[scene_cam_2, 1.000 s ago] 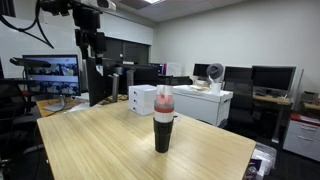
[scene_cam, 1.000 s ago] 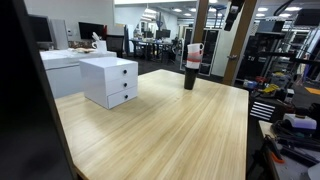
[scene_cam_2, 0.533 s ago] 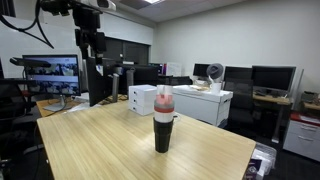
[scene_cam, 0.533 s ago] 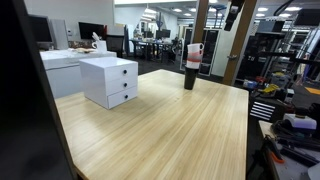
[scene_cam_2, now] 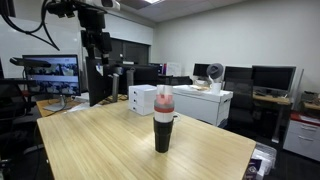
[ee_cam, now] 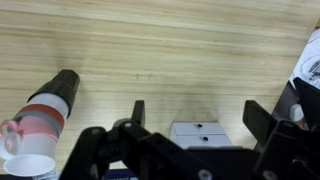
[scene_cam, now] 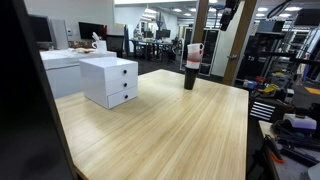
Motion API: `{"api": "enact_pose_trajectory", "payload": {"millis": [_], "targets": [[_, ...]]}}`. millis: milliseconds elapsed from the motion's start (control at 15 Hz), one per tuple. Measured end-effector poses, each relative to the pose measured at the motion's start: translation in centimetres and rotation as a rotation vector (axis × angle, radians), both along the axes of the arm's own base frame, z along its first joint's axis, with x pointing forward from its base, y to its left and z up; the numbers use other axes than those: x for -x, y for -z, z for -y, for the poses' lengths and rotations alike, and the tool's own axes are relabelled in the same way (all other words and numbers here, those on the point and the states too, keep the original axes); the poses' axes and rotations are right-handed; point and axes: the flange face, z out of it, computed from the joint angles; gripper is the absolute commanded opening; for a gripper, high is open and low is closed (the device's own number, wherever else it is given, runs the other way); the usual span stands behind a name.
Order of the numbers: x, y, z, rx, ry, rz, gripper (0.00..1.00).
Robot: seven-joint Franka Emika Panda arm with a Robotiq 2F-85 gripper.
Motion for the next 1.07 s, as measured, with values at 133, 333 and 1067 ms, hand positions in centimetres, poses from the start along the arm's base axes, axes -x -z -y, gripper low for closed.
{"api": "enact_pose_trajectory", "payload": {"millis": [133, 333, 1067], "targets": [[-1.0, 0.0, 0.8, 0.014, 0.021, 0.026, 1.0], [-3.0, 0.0, 2.2, 0.042, 0.05, 0.06, 1.0], [-12.6, -0.8, 9.4, 0.135, 0.167, 0.088, 1.0]]}}
